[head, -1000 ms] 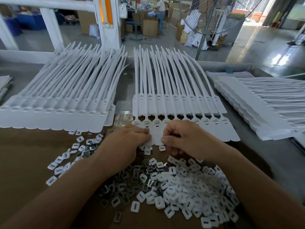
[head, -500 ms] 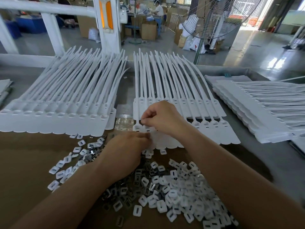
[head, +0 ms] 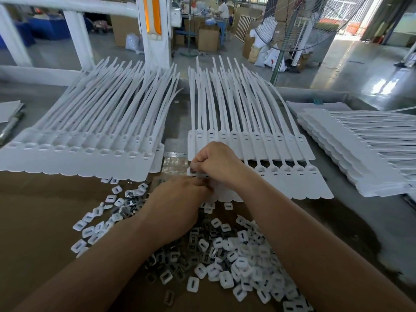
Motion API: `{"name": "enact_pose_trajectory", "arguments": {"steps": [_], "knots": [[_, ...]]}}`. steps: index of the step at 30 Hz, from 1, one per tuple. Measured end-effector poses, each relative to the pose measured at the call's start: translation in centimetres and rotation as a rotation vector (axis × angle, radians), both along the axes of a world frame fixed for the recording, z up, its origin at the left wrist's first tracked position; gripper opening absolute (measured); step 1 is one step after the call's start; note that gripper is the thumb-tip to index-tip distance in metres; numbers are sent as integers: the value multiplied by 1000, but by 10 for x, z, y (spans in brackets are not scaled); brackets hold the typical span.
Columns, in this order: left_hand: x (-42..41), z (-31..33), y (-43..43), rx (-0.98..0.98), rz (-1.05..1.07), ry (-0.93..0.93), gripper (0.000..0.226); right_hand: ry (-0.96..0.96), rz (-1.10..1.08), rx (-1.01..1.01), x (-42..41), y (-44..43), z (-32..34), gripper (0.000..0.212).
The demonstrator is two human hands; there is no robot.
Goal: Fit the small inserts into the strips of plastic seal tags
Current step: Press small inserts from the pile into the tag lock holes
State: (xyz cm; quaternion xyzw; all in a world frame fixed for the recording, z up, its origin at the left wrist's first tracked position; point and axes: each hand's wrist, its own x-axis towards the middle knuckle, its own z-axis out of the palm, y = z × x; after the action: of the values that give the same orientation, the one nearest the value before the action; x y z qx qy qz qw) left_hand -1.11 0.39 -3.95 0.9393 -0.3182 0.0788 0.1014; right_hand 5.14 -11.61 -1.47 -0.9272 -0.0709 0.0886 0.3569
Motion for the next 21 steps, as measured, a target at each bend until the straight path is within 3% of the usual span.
{"name": "enact_pose_trajectory", "arguments": {"steps": [8, 18, 21], "knots": [[1, 1, -1, 17, 18, 7, 39, -66, 16, -51, -4, 0, -1, 17], [0, 0, 0, 15, 24, 18, 47, -117, -49, -94, -4, 5, -4, 8], [-1, 0, 0, 17, 22, 25, 47, -115, -76, -87, -4, 5, -2, 19]]}}
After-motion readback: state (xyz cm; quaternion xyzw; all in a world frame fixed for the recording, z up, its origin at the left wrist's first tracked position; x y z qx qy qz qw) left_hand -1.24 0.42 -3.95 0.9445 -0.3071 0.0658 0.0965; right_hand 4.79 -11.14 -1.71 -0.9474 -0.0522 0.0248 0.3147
